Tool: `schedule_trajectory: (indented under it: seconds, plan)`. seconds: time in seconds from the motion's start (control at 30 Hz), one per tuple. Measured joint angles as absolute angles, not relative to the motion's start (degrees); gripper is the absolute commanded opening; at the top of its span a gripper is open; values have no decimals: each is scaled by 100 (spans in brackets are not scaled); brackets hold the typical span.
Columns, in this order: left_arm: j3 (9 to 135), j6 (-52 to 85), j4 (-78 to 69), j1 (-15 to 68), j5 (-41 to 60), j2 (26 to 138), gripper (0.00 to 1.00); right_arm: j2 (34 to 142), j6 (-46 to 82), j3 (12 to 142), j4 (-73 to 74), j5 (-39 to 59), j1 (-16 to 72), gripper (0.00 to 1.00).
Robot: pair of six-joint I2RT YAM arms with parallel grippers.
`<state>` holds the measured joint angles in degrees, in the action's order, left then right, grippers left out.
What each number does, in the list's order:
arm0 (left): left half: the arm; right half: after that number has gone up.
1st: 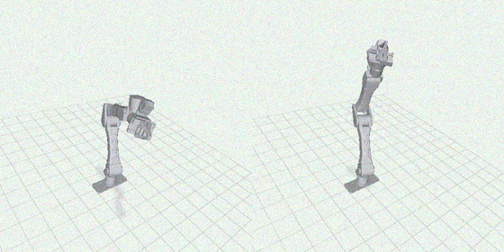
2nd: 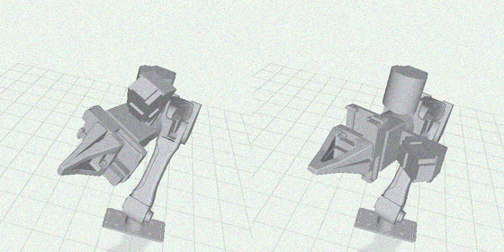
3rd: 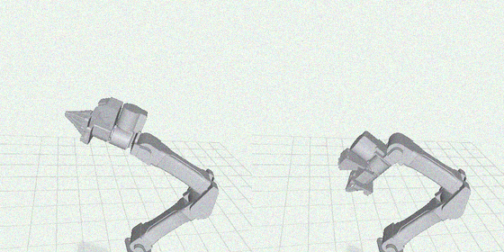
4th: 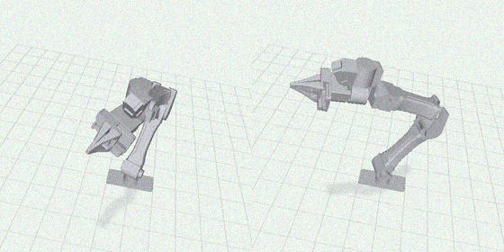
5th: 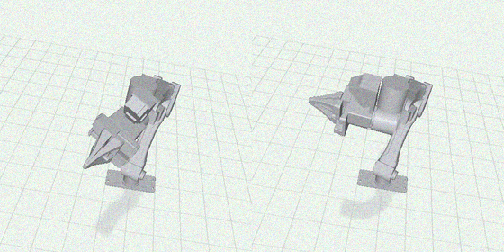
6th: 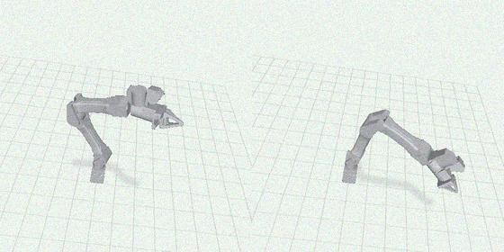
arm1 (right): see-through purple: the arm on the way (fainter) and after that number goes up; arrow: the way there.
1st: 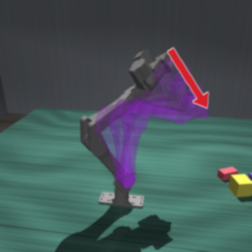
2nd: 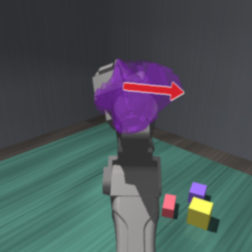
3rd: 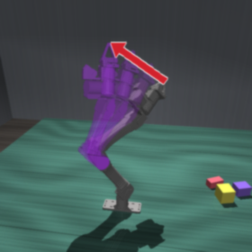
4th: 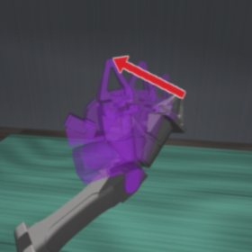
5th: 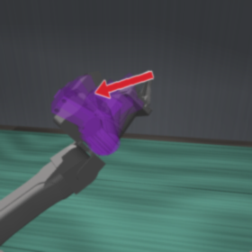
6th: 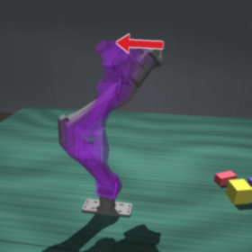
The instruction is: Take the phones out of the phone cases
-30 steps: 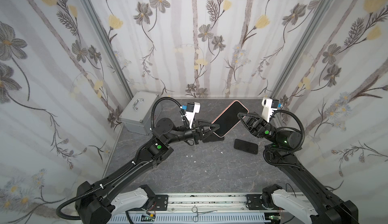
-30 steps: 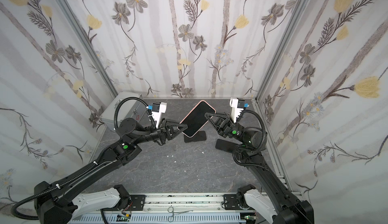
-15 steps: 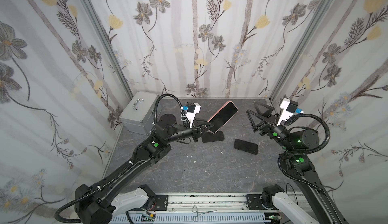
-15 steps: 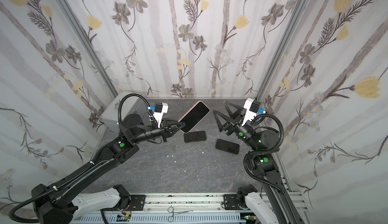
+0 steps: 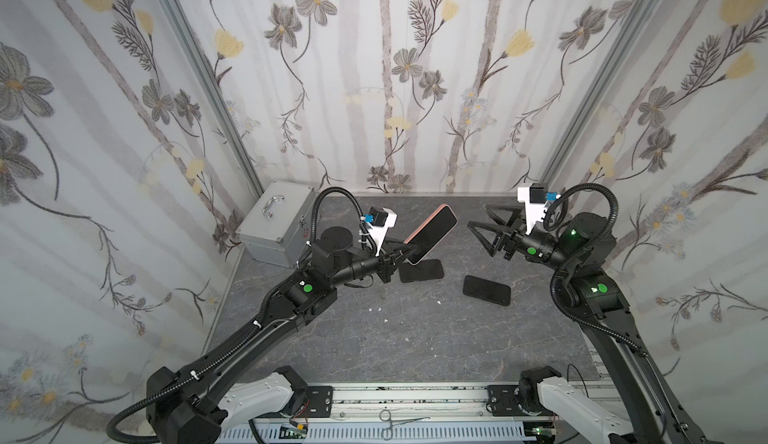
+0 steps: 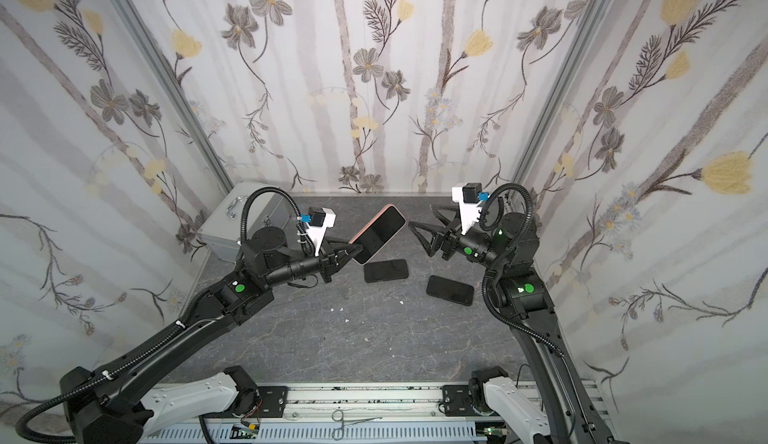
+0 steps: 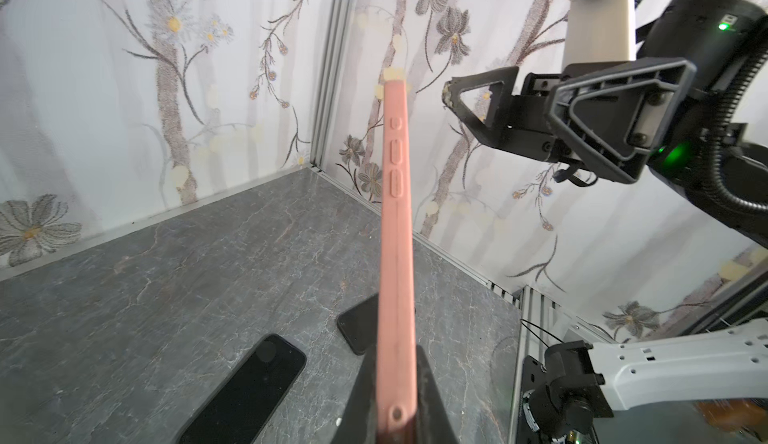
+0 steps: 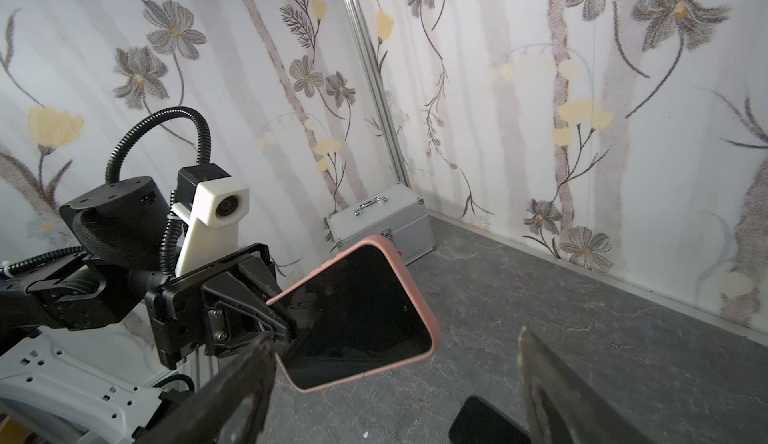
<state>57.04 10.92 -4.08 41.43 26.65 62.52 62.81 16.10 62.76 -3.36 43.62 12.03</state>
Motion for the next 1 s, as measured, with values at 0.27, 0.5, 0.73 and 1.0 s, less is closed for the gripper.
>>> schedule_trajectory:
  seconds: [0.27,0.5,0.73,1.0]
  plan:
    - [5537,318,-395,4049,3590,5983,0,6407,1356,6486,-578,5054,1199,88]
    - [5472,-202,-405,4049,4077,5848,0,6407,1461,6497,-489,5848,1199,80]
    - [5441,-478,-403,4045,4213,5852,0,6464,1761,6510,-471,6337,1216,67]
    - [5441,-729,-403,4045,4209,5841,0,6608,1962,6512,-534,6582,1297,58]
